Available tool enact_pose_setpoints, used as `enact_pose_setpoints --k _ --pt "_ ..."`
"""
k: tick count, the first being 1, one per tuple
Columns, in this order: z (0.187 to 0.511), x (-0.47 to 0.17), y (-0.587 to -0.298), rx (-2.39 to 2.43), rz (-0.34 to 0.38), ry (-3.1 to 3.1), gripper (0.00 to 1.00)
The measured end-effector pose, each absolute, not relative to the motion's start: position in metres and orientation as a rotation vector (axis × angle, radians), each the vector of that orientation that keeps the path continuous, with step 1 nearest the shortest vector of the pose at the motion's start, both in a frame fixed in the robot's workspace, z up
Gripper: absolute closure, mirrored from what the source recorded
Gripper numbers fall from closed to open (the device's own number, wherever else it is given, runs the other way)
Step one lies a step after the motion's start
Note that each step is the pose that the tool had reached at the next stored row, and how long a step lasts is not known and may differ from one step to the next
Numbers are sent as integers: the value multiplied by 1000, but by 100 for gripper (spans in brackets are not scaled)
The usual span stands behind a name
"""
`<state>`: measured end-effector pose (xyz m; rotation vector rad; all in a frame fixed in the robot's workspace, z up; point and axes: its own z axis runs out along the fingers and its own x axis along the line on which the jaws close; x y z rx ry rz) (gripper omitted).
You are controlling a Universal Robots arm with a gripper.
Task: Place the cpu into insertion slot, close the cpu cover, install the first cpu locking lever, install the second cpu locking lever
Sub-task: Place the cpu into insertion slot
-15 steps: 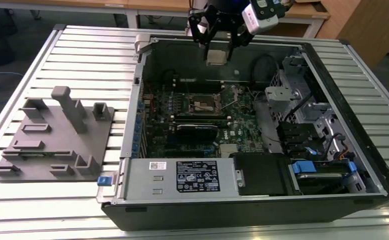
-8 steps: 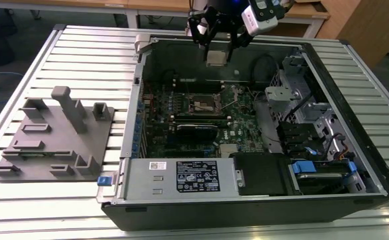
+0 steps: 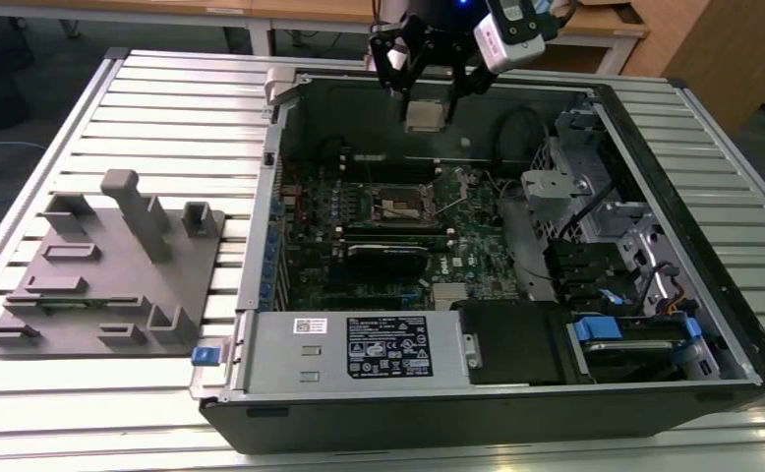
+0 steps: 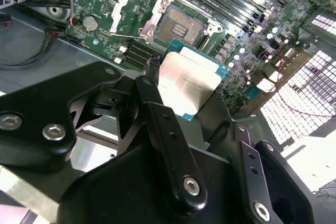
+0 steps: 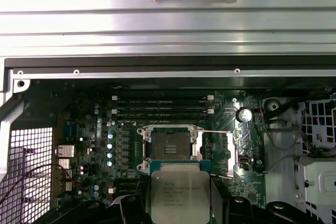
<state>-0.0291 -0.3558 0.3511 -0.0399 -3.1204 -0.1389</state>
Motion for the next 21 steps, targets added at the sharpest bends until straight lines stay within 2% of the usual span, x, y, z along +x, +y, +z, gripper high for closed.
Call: enact_pose_setpoints --k 21 --pt "347 -29 -356 -40 -139 -3120 46"
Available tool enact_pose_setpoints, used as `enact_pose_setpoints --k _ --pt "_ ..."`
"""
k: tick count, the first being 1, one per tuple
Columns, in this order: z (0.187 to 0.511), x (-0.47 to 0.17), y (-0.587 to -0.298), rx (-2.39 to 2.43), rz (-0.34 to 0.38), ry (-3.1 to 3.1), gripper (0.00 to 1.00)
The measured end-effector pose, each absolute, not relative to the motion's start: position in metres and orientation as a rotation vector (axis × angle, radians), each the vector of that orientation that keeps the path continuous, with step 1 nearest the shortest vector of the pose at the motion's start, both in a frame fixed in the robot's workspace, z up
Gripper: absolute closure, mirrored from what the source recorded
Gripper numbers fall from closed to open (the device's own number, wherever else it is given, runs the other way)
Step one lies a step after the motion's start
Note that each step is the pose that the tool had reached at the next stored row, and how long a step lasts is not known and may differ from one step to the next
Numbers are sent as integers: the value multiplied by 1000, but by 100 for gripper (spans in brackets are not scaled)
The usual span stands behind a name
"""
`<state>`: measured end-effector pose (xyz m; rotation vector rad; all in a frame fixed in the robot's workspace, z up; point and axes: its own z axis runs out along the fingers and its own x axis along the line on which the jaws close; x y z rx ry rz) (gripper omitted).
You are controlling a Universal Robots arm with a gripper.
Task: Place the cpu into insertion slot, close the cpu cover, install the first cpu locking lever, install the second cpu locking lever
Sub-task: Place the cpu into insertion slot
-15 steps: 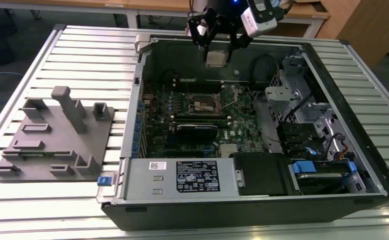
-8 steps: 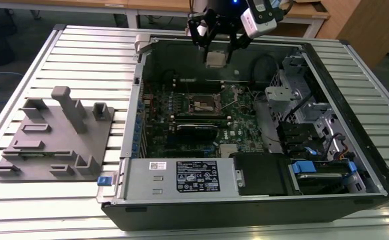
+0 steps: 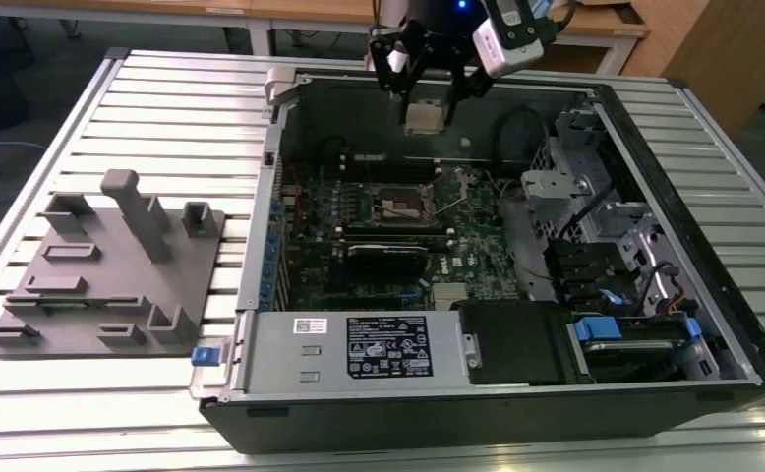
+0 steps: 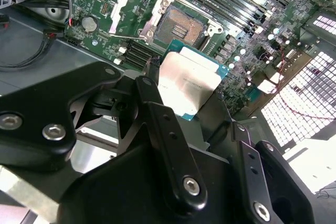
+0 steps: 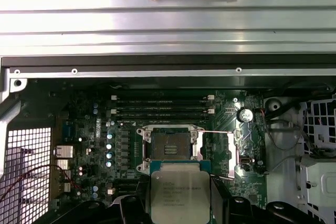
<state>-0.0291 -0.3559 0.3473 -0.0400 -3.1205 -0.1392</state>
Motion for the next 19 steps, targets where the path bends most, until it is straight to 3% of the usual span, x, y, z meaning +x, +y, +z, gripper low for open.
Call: enact_pose_setpoints --k 19 --pt "344 -29 -356 -40 -139 -3120 46"
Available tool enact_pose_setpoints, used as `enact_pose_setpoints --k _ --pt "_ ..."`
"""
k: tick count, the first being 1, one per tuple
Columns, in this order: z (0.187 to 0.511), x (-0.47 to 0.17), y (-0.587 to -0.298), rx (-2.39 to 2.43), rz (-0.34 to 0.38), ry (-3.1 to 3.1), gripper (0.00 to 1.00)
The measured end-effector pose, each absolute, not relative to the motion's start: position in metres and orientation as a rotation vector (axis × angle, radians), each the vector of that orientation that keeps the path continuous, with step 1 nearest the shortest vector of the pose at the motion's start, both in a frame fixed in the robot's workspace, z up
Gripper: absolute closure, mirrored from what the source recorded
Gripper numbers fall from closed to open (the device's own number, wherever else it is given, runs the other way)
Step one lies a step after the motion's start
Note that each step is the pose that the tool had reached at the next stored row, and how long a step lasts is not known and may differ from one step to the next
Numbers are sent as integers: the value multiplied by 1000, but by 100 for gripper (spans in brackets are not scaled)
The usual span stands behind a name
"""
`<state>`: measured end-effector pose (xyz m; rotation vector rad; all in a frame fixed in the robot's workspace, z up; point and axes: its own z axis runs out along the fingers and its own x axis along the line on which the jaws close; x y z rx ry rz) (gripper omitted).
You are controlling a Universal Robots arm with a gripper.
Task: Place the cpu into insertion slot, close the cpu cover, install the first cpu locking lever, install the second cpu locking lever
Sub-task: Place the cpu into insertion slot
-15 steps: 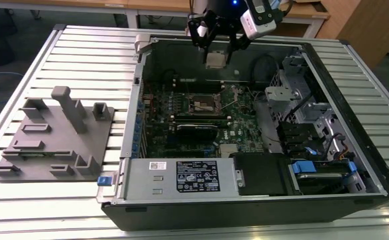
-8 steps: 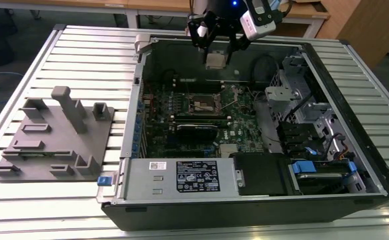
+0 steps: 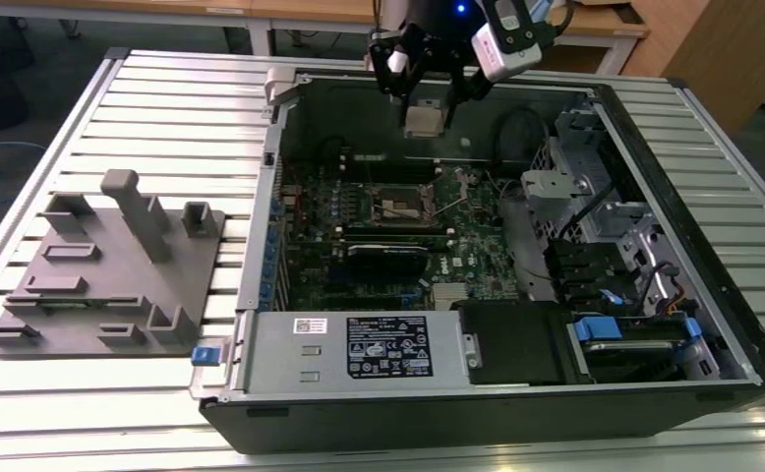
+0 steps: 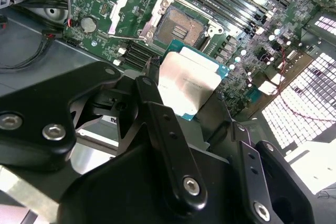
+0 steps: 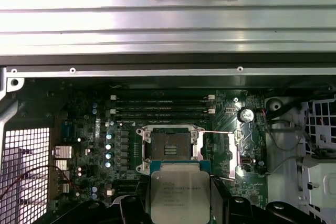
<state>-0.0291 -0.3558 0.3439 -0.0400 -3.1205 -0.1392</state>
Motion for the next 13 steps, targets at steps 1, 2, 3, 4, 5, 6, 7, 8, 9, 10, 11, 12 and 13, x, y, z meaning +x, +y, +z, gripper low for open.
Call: enact_pose_setpoints --k 1,2,3,4,5,6,7,8,9,10,11,12,13 --pt "344 -29 -356 -40 -139 -3120 46" --pt "343 -29 -356 -40 -139 -3120 46" --pt "342 -29 -356 -40 -139 -3121 46" --pt "342 -29 -356 -40 -139 -3121 46" --pt "342 -29 -356 -40 -139 -3121 46" --pt "342 -29 -356 -40 -139 -3121 46" --pt "342 -29 -356 -40 -140 -3121 46" --pt "342 -29 -356 -40 -139 -3121 46" --pt "342 -29 -356 -40 -139 -3121 46" --pt "341 -29 -356 -40 -139 -3121 46" --pt "341 -29 -356 -40 -139 -3121 46" --pt "341 -29 -356 -40 -139 -3121 46" --pt "341 -29 -356 -40 -139 -3121 46"
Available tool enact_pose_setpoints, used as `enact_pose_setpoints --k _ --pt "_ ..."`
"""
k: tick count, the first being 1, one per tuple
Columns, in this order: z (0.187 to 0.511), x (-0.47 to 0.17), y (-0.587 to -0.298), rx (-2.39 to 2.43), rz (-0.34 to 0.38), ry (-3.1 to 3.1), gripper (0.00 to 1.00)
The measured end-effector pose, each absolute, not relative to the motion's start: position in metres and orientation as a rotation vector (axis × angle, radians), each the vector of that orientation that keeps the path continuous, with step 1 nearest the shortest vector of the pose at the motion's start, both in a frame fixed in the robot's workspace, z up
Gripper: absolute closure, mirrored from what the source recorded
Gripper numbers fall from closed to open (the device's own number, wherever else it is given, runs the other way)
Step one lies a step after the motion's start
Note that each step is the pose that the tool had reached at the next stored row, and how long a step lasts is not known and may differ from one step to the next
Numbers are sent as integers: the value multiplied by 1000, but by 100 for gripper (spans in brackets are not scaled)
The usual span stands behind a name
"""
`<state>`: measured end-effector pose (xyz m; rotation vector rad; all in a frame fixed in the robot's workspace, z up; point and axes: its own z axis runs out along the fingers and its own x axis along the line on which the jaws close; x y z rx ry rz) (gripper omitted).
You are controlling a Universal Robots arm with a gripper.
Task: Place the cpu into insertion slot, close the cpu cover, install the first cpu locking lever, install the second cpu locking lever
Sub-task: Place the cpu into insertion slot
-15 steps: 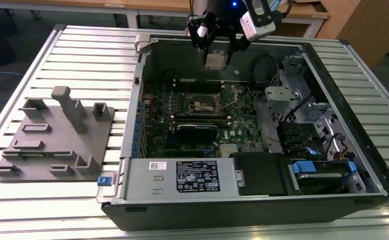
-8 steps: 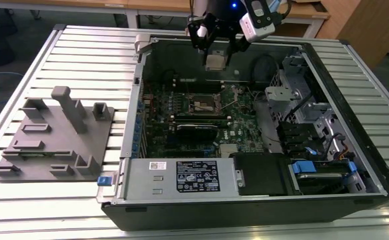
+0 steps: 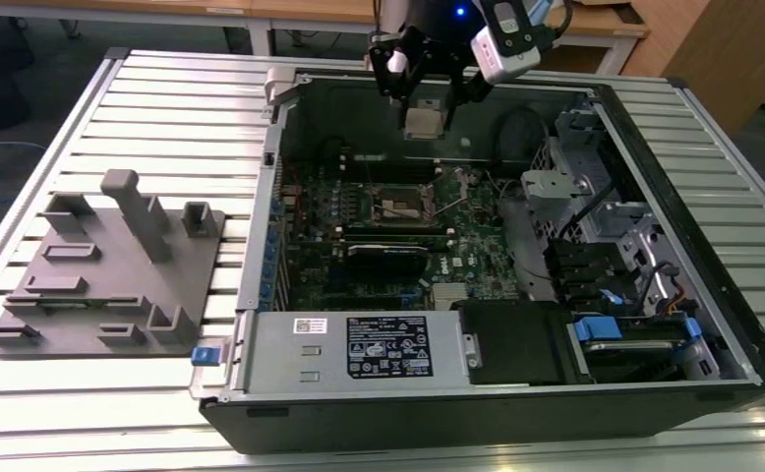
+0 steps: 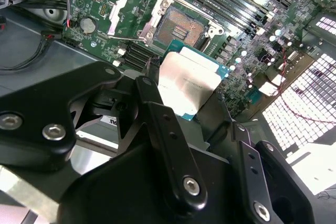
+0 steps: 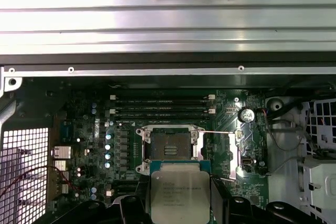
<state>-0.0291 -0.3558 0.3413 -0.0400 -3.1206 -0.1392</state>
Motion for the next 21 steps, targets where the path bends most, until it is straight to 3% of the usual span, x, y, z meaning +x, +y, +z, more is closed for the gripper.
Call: enact_pose_setpoints --k 21 --pt "337 -29 -356 -40 -139 -3123 46"
